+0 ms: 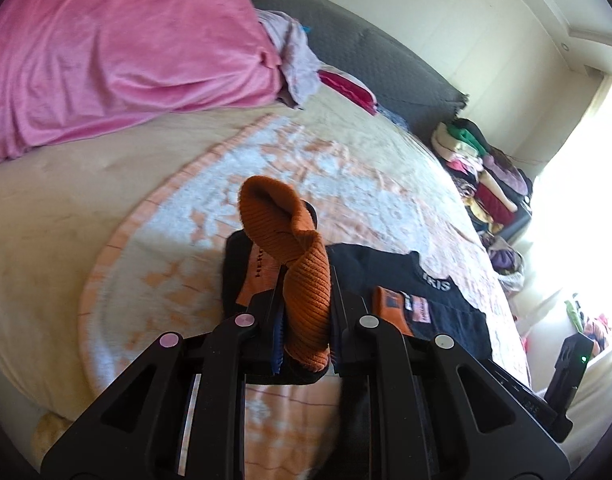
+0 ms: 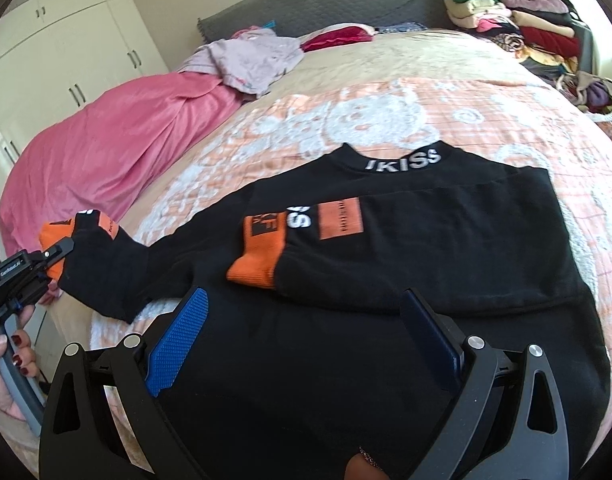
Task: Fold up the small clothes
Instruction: 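Fold the held sleeve across the sweatshirt body with the left tool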
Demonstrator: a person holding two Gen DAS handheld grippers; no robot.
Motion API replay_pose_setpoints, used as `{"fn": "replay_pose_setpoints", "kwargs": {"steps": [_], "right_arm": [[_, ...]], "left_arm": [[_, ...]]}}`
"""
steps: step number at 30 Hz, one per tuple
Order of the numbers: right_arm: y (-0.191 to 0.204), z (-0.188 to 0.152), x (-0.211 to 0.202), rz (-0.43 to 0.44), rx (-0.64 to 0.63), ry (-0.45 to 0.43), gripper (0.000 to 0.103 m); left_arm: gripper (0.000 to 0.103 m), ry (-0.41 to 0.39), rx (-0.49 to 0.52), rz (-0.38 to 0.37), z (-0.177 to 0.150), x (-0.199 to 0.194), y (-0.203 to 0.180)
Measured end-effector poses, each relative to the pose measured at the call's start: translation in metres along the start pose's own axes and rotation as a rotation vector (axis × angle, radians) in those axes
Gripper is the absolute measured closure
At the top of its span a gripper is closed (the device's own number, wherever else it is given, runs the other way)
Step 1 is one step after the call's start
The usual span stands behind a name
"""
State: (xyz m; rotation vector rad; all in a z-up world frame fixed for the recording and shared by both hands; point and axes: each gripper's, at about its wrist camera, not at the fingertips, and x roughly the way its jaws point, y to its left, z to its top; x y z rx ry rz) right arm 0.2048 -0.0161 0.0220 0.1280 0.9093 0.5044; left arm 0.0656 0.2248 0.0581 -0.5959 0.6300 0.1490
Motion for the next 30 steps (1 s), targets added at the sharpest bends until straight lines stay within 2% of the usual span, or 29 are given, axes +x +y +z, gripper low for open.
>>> {"fn": "replay_pose_setpoints", "kwargs": {"steps": [30], "right_arm": [[-0.080,-0.011,-0.045,-0.104,0.160,-0.081,0.007]], "left_arm": [[0.094,0.153,0.205,-0.195,-0.033,0.066,-0.127]]}}
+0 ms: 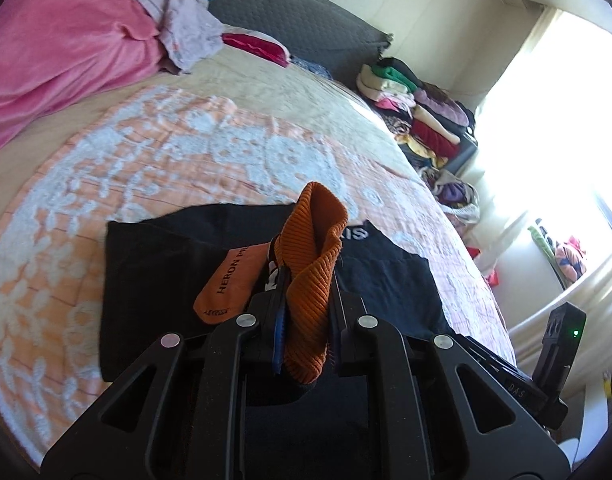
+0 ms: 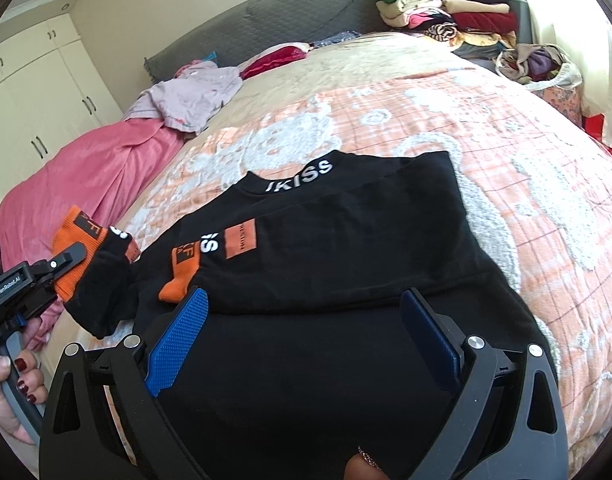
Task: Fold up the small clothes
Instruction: 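Fold the held sleeve across the sweatshirt body with the left tool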
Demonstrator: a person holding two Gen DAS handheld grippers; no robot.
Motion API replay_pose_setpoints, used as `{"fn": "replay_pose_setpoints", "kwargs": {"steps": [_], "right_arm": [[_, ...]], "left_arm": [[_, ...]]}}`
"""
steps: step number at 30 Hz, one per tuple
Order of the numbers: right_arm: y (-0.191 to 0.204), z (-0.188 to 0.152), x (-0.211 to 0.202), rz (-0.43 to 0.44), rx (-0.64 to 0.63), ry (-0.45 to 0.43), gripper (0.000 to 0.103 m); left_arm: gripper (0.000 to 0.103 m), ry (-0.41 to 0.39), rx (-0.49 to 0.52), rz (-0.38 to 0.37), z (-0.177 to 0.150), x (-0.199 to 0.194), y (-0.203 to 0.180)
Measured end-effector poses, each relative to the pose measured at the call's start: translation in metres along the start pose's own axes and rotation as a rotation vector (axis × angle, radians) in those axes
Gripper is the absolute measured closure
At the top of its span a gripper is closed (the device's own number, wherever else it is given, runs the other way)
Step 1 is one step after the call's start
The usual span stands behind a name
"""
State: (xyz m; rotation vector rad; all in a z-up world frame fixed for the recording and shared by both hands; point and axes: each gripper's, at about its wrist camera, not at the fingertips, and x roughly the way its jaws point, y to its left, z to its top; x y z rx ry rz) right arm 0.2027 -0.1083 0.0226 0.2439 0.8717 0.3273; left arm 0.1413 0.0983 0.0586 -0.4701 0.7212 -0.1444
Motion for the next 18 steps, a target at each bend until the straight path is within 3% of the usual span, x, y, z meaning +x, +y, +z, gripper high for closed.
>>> {"fn": "replay_pose_setpoints", "kwargs": {"steps": [18], "right_arm": [[-0.045,0.004,-0.029,-0.065,0.083,-0.063,0.007]], "left_arm": [[0.094,0.127,0.092,-0.089,-0.015,0.059,-0.058]]}}
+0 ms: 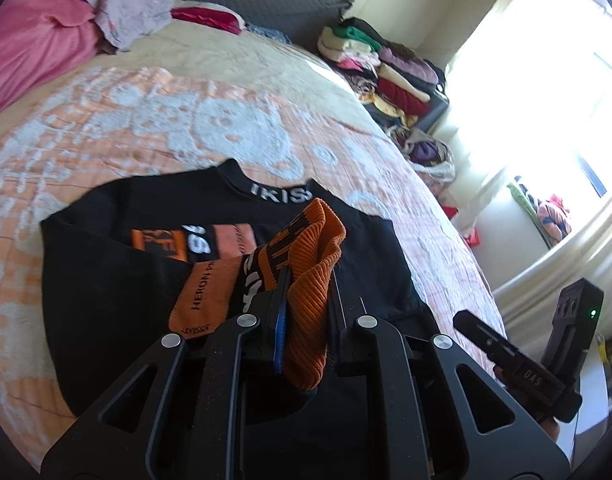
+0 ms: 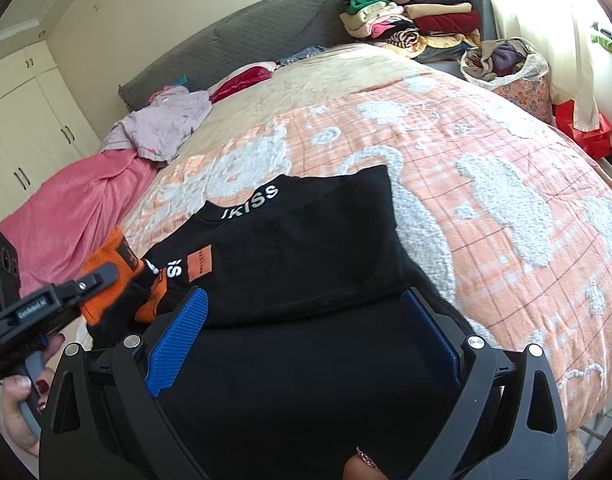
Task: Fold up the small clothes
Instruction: 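Fold the held sleeve across the sweatshirt body with the left tool, then grasp an orange cuff with the right tool while the left tool releases its sleeve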
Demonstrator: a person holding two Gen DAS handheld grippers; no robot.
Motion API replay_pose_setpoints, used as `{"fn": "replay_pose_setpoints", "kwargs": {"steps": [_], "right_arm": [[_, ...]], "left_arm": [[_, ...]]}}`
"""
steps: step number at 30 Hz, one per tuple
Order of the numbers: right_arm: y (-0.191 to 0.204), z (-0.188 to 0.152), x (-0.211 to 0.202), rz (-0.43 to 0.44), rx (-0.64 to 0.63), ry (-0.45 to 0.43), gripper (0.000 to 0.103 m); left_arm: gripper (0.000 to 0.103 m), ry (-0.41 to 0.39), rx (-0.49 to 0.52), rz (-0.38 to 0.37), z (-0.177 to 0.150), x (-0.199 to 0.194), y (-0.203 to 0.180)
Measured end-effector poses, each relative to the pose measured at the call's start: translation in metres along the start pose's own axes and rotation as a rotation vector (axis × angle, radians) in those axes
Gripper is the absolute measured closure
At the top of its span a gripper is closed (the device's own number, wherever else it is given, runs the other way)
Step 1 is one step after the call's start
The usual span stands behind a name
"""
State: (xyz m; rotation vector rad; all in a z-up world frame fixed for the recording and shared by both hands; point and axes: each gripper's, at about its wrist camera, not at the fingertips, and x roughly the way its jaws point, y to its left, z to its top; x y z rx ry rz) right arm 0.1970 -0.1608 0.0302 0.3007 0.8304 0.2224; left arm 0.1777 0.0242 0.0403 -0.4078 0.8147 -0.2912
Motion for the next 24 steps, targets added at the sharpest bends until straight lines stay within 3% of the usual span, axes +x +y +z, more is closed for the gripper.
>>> {"fn": "replay_pose_setpoints", "kwargs": {"steps": [12,17,19,24], "right_arm": [[-0.018,0.001,-0.004,-0.019,0.034,-0.009,0.007],[-0.026,-0.002,0.000,-0.024,0.051,0.000,0.007],[-0.026,-0.004,0.004,-0.024,0.050,0.010,0.007],[-0.011,-0.014,0.024,0.014,0.022,0.072,0.007]], "left_arm": [[0.094,0.099,0.051,-0.045,-0.015,0.037,-0.029],[0.080,0.135,0.051,-0.088,-0.020,0.043,-0.034],[0.068,0.135,0.045,-0.098,-0.020,0.040,-0.033],[0.064,0.080,0.035,-0.035,-0.014,0.021,-0.019]]}}
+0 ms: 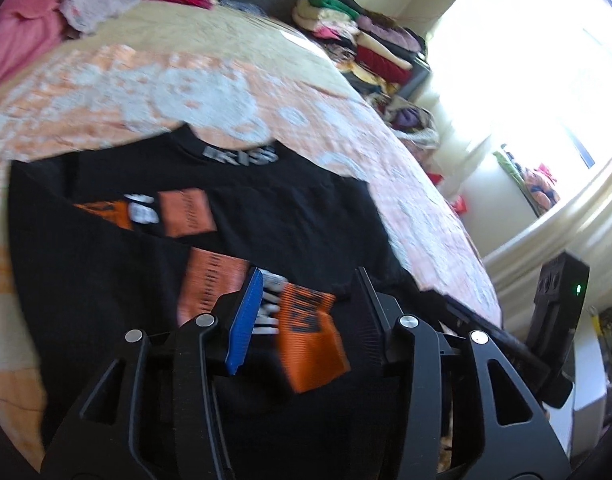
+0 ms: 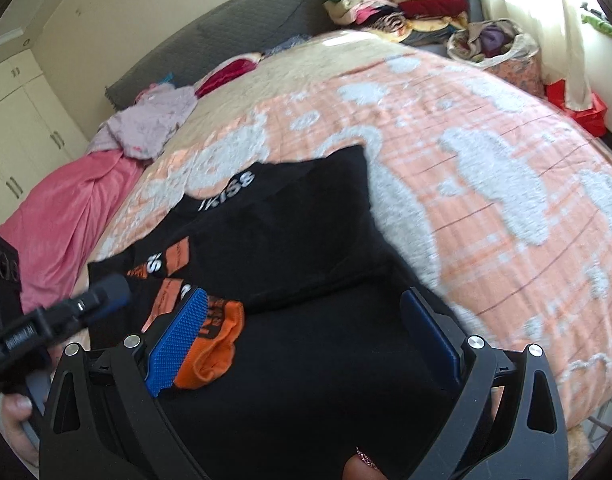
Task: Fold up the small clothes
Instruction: 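Grasp an orange cuff with the right tool while the left tool releases its sleeve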
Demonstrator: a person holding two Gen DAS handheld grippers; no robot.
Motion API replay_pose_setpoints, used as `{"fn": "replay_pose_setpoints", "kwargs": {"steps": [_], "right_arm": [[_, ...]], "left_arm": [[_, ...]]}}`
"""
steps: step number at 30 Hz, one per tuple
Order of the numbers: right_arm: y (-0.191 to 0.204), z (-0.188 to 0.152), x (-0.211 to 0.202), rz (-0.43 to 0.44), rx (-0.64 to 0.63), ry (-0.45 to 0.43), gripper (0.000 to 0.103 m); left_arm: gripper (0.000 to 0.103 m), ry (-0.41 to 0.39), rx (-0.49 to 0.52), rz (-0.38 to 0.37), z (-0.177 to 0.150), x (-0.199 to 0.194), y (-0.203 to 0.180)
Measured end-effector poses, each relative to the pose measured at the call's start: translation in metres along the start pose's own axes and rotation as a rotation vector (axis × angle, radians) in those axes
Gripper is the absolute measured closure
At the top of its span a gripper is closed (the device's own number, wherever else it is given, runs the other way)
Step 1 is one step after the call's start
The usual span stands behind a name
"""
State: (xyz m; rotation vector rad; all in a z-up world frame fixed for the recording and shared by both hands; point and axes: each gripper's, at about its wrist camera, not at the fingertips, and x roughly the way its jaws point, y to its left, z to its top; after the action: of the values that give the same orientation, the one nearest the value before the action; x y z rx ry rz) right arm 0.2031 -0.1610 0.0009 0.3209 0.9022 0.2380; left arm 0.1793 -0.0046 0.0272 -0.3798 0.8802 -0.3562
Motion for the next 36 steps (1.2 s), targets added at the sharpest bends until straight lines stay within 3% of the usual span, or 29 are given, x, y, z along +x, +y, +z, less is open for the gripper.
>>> {"fn": "replay_pose_setpoints", "kwargs": {"steps": [3,8,11,13,15,16,19,20,21,29,33,36], "right_arm": [[0.022,-0.011,0.019,0.042,-0.059,0.051,0.007],[0.049,-0.018,0.050,0.074,-0.093,0.116,0.010],[0.058,-0.022,0.069,0.071,-0.100,0.156,0.025],[0.065,-0.025,0.076,0.042,-0.136,0.149,0.030],[0.067,-0.025,0.075,0.049,-0.144,0.136,0.045],[0.068,-0.026,0.075,0.057,-0.146,0.133,0.049],[0.070,-0.026,0.070,0.068,-0.177,0.114,0.067],[0.072,-0.025,0.068,0.103,-0.185,0.113,0.090],[0.074,-0.023,0.066,0.121,-0.191,0.112,0.093],[0.102,0.017,0.031,0.159,-0.349,-0.016,0.094],[0.099,0.048,0.014,0.123,-0.377,-0.095,0.094],[0.085,0.066,0.013,0.048,-0.386,-0.126,0.094]], "left_arm": [[0.053,-0.044,-0.030,0.053,0.005,-0.017,0.017],[0.045,-0.112,-0.078,0.148,0.011,-0.044,0.048],[0.039,-0.140,-0.112,0.180,0.010,-0.061,0.064],[0.039,-0.157,-0.133,0.204,0.009,-0.070,0.075],[0.037,-0.171,-0.157,0.215,0.008,-0.079,0.085],[0.029,-0.182,-0.176,0.228,0.008,-0.083,0.091],[0.027,-0.205,-0.215,0.251,0.006,-0.093,0.105],[0.027,-0.211,-0.223,0.256,0.006,-0.096,0.108],[0.027,-0.216,-0.230,0.263,0.005,-0.098,0.111],[0.027,-0.222,-0.261,0.282,0.000,-0.108,0.123],[0.027,-0.217,-0.262,0.283,0.000,-0.108,0.124],[0.027,-0.212,-0.261,0.280,-0.001,-0.107,0.123]]}}
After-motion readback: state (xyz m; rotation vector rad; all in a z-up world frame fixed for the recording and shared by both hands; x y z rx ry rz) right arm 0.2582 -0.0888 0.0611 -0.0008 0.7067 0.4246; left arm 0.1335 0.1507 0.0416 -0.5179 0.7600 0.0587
